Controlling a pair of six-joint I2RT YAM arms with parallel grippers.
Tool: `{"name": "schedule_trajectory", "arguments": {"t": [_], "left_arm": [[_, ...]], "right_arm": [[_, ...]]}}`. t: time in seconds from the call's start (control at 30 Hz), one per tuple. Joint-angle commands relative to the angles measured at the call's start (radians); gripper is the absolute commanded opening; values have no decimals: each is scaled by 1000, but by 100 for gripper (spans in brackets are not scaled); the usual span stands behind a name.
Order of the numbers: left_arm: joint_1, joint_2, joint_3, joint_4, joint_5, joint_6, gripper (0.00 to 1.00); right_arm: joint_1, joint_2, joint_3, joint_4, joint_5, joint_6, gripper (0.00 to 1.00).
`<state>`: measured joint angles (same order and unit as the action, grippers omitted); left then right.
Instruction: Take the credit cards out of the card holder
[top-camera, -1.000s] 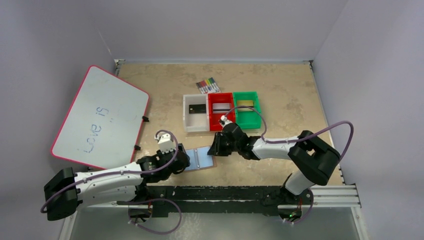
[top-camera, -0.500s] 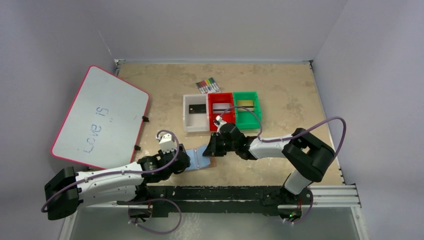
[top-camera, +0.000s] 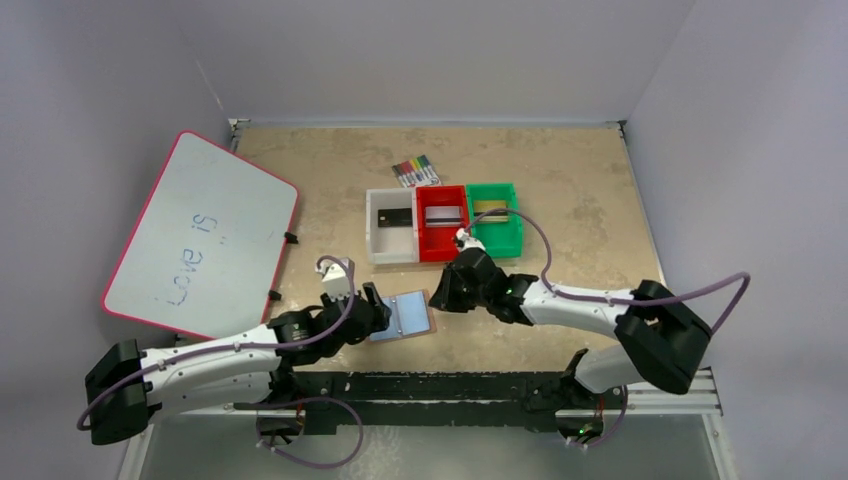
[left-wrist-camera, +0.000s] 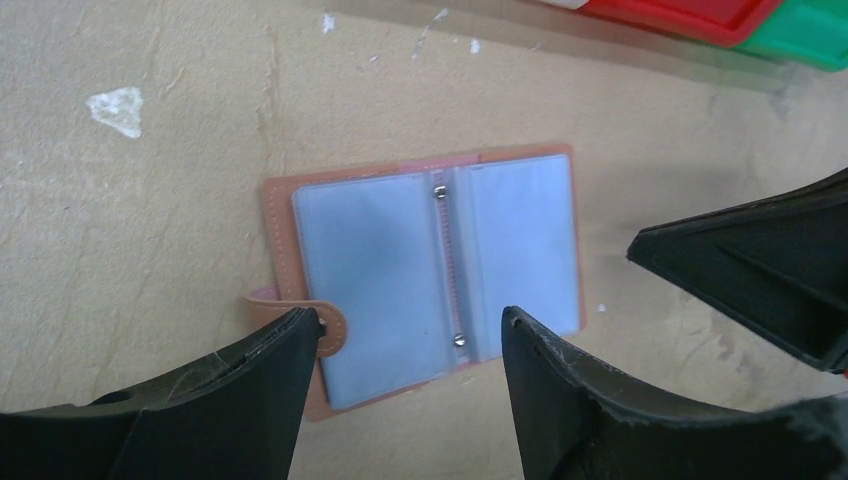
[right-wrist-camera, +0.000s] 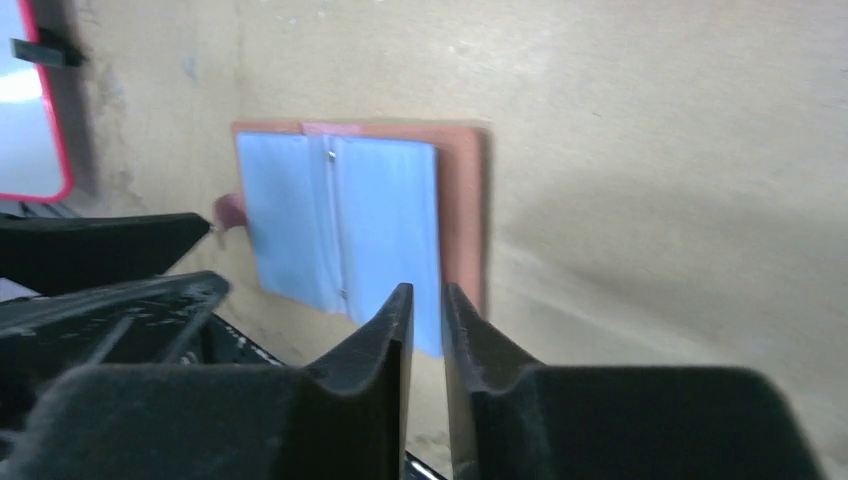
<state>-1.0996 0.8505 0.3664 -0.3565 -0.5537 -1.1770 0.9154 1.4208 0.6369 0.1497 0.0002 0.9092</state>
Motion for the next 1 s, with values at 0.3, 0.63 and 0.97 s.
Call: {"name": "schedule_trajectory", "arguments": {"t": [0.3,0.63,0.97], "left_arm": [[2,-88,355,-371,-358,21,76],[2,-121,571,-870,-654,-251,78],[3,-90,707,-1037,-771,-283,78]], "right_arm": [[2,-444,47,-281,431,-154,80],[1,-611,104,-318,728,-315,100],[-257,-549,219,-305,740,-505,100]]}}
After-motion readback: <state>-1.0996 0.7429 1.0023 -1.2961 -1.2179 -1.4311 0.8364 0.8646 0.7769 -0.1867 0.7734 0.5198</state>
